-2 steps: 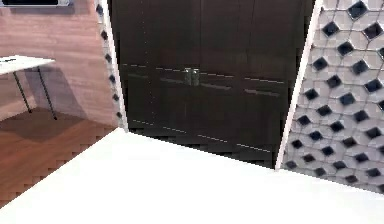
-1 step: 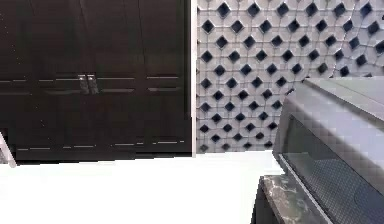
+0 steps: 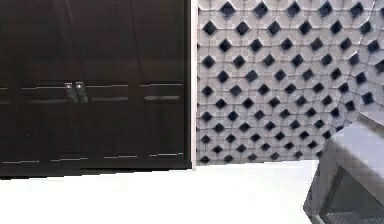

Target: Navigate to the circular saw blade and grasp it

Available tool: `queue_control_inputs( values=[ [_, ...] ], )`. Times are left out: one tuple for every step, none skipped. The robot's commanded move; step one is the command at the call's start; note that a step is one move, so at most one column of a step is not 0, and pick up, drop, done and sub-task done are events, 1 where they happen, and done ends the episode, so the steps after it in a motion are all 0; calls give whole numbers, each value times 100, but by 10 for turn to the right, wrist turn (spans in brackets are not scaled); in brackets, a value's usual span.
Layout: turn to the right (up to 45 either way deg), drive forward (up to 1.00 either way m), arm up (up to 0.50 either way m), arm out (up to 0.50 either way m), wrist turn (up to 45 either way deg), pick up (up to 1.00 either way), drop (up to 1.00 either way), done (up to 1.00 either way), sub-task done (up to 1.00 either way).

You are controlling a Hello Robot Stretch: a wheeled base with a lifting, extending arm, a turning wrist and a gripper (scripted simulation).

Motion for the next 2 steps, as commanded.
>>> queue_control_inputs(
  values=[
    [120, 0, 0, 0, 0, 0, 0, 0, 0],
    [0, 60, 0, 0, 0, 0, 0, 0, 0]
  ],
)
